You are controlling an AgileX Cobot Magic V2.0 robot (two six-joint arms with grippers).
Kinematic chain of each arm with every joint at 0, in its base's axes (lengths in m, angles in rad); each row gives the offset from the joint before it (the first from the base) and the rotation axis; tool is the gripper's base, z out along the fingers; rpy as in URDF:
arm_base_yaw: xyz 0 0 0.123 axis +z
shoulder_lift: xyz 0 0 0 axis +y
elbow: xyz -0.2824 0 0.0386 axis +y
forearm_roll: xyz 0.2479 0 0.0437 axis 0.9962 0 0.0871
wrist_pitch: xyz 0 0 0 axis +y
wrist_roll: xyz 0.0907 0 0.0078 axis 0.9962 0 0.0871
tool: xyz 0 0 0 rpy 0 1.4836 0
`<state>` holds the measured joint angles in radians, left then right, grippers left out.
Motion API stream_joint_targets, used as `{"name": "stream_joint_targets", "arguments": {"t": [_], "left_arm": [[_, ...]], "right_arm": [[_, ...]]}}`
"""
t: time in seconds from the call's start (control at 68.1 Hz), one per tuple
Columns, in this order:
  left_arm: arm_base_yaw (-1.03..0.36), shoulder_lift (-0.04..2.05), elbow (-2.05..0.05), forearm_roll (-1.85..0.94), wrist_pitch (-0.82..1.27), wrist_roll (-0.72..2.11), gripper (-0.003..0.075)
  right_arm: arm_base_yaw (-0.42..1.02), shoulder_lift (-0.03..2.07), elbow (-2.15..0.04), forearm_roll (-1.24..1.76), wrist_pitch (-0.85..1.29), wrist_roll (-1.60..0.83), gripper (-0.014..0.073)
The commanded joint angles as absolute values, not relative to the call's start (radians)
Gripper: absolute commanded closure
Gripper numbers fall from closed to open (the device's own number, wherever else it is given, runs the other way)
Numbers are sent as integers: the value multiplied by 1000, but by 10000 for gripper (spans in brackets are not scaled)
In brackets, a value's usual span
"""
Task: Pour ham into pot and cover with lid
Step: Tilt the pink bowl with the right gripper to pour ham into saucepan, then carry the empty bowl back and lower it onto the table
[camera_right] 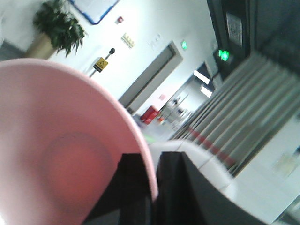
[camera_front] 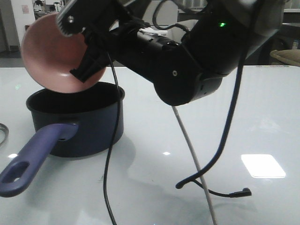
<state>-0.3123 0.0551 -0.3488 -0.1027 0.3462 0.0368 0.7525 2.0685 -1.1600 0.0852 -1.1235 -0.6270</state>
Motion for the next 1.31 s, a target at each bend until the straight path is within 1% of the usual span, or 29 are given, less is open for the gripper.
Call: {"name": "stream_joint_targets", "arguments": {"t": [0.0,0.117,0.22,0.411,0.543,0.749,1.013,1.16,1.292], "left_arm": [[-319,69,-375,-107,268,39,85],[-319,69,-375,-107,268,39,85],[-319,69,-375,-107,268,39,85],[-319,69,-375,-107,268,39,85],[-319,69,-375,-107,268,39,85],[-319,69,-375,-107,268,39,85],[-319,69,-375,-107,268,39,85],[-319,69,-375,-107,268,39,85],[-319,69,-375,-107,268,39,85]], "right_arm": [[751,1974,-1184,116,-1200,-369,456],[751,1929,-1184,126,-1043,-146,456],[745,1879,-1184,143,-867,-59,456],[716,1738,-1184,190,-443,-56,456],[677,1602,-1184,192,-146,-56,456],[569,1460,-1184,191,168,-57,456],[389,1414,-1172,191,449,-57,456],[309,1433,-1140,224,526,-54,456],[264,1469,-1122,259,522,-54,456]]}}
